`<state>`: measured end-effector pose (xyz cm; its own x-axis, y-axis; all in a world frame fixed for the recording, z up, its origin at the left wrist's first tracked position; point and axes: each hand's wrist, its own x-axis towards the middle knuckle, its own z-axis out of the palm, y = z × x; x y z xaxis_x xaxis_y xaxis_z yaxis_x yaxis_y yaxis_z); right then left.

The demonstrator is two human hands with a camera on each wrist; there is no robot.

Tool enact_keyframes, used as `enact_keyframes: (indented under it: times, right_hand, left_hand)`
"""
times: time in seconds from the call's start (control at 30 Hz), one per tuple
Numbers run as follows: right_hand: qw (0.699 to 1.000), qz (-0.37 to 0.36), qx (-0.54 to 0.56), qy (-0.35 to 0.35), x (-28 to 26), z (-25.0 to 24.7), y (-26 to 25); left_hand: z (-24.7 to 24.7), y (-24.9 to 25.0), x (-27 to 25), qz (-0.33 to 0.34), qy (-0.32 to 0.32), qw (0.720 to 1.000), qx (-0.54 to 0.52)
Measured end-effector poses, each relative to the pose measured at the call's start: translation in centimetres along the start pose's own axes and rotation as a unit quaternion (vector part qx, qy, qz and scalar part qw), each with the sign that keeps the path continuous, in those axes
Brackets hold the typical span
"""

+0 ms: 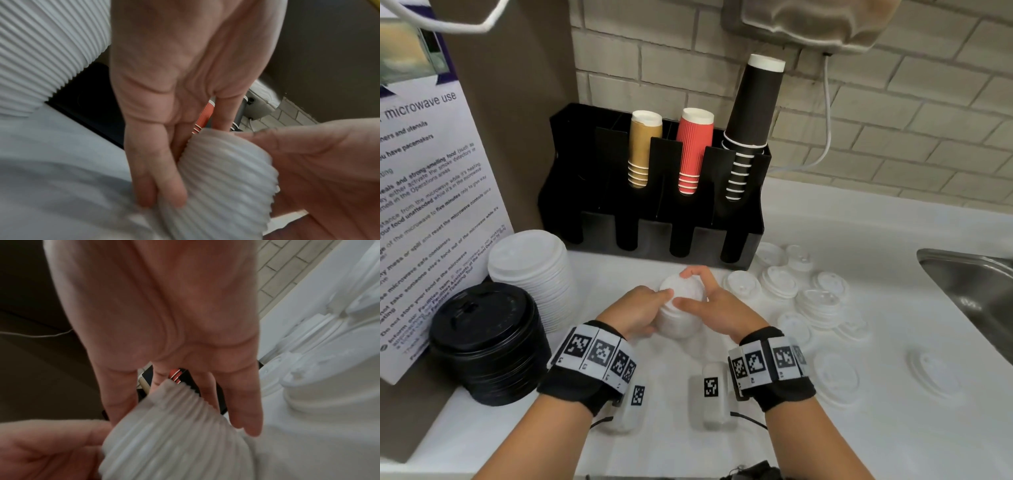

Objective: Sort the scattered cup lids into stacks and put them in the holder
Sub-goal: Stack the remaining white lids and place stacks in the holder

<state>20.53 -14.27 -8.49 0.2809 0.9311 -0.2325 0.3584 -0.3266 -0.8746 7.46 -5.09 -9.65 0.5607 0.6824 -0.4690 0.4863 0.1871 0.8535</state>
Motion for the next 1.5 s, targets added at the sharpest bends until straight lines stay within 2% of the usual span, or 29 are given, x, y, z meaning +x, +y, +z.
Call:
enact_keyframes:
  times: [0.17, 0.33, 0.47, 0.57, 0.63, 0.67, 0.73, 0.8, 0.87, 0.97, 1.03, 1.1, 1.2, 1.27, 1.3, 1.4, 1.5]
  right_hand:
    - [0.995, 0.0, -0.093, 0.034, 0.3, 0.3, 0.5]
    - [0.992, -0.019, -0.109, 0.063, 0.2, 0.2, 0.7]
    - [0.991, -0.023, -0.12, 0.059, 0.1, -0.3, 0.8]
    - [0.986, -0.028, -0.123, 0.107, 0.4, -2.8, 0.4]
    - [0.965, 0.018, -0.225, 0.133, 1.3, -5.1, 0.2]
    - [0.945, 0.056, -0.299, 0.121, 1.9, -6.1, 0.2]
    - [0.895, 0.132, -0.421, 0.069, 3.3, -7.5, 0.4]
    - [0.858, 0.167, -0.486, 0.013, 4.6, -8.2, 0.8]
    - [0.845, 0.17, -0.506, -0.027, 5.7, -8.4, 1.3]
    - [0.841, 0.166, -0.512, -0.045, 6.5, -8.2, 1.9]
    - [0.844, 0.164, -0.51, -0.036, 6.5, -8.1, 2.0]
    - [0.863, 0.16, -0.48, -0.012, 5.9, -8.1, 1.5]
    - [0.928, 0.116, -0.353, 0.03, 3.8, -8.4, -0.2]
    - [0.972, 0.045, -0.23, 0.027, 2.1, -7.8, -1.4]
    - [0.983, 0.005, -0.18, 0.023, 1.3, -7.1, -1.8]
    - [0.986, -0.085, -0.144, 0.026, -0.6, -4.8, -1.7]
    - [0.979, -0.102, -0.173, 0.046, -1.2, -3.1, -1.1]
  left_hand:
    - [0.0, 0.3, -0.3, 0.049, 0.014, 0.998, 0.025]
    - [-0.2, 1.1, -1.4, 0.145, -0.061, 0.978, 0.138]
    - [0.1, 1.1, -1.1, 0.155, -0.025, 0.972, 0.176]
    - [0.2, 0.9, -0.6, 0.15, -0.003, 0.968, 0.203]
    - [0.1, 0.7, -0.3, 0.145, -0.003, 0.967, 0.21]
    - [0.1, 0.6, -0.2, 0.146, -0.003, 0.965, 0.219]
    - [0.1, 0.4, 0.0, 0.144, -0.001, 0.959, 0.244]
    - [0.0, 0.3, 0.1, 0.143, -0.003, 0.956, 0.256]
    - [0.0, 0.3, 0.2, 0.144, -0.005, 0.956, 0.254]
    - [0.0, 0.3, 0.2, 0.152, -0.004, 0.953, 0.262]
    - [0.1, 0.2, 0.2, 0.158, 0.002, 0.952, 0.263]
    - [0.2, 0.1, 0.1, 0.16, 0.01, 0.953, 0.255]
    - [0.3, -0.1, 0.2, 0.161, 0.016, 0.956, 0.245]
    - [0.3, 0.0, 0.1, 0.162, 0.015, 0.956, 0.243]
    - [0.3, 0.0, 0.1, 0.166, 0.014, 0.956, 0.243]
    - [0.3, 0.2, -0.1, 0.191, 0.02, 0.953, 0.233]
    - [0.2, 0.1, -0.2, 0.197, 0.032, 0.956, 0.214]
